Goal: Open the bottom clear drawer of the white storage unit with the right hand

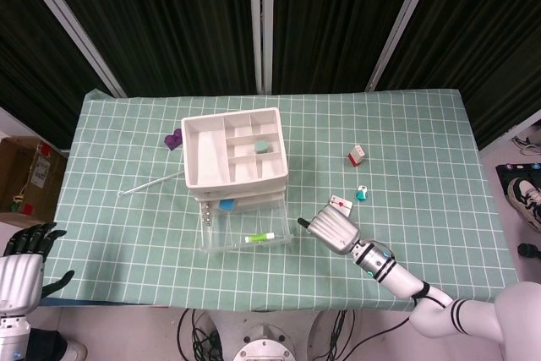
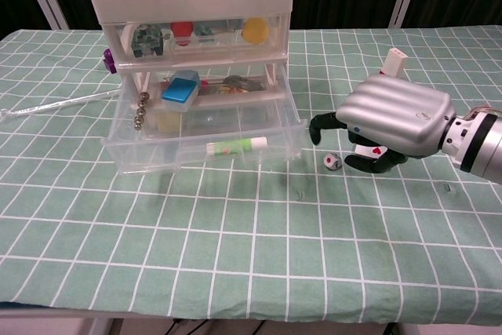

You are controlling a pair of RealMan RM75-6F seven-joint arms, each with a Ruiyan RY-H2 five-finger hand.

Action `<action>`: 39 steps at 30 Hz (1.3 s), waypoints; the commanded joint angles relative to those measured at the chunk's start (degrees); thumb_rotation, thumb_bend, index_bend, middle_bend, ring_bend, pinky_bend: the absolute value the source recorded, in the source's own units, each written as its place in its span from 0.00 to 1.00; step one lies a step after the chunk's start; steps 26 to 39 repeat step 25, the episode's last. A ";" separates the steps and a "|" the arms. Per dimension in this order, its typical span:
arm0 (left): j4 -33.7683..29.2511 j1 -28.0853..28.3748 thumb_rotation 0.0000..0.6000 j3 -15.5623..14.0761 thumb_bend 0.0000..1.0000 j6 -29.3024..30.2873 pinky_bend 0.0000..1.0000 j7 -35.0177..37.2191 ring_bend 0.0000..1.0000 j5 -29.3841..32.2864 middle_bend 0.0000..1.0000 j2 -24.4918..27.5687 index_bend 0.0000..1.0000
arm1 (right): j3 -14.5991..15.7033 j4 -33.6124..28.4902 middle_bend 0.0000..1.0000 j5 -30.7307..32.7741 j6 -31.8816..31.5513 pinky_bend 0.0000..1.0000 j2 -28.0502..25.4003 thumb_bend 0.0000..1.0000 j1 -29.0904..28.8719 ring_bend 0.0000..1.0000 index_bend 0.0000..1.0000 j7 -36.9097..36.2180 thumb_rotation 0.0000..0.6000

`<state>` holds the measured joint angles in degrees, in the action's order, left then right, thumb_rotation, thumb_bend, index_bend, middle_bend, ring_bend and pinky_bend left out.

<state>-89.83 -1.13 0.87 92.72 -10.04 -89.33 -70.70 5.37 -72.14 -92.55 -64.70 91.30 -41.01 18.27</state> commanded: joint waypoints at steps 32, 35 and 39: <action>1.45 3.24 1.00 1.08 0.05 -3.11 0.19 1.17 0.17 -0.51 0.19 -1.91 0.29 | 1.84 -16.00 0.00 6.10 -32.34 0.00 -22.14 0.18 32.31 0.00 0.00 -19.37 1.00; 1.45 3.24 1.00 1.08 0.05 -3.11 0.19 1.17 0.17 -0.51 0.19 -1.91 0.29 | 1.84 -16.00 0.00 6.10 -32.34 0.00 -22.14 0.18 32.31 0.00 0.00 -19.37 1.00; 1.45 3.24 1.00 1.08 0.05 -3.11 0.19 1.17 0.17 -0.51 0.19 -1.91 0.29 | 1.84 -16.00 0.00 6.10 -32.34 0.00 -22.14 0.18 32.31 0.00 0.00 -19.37 1.00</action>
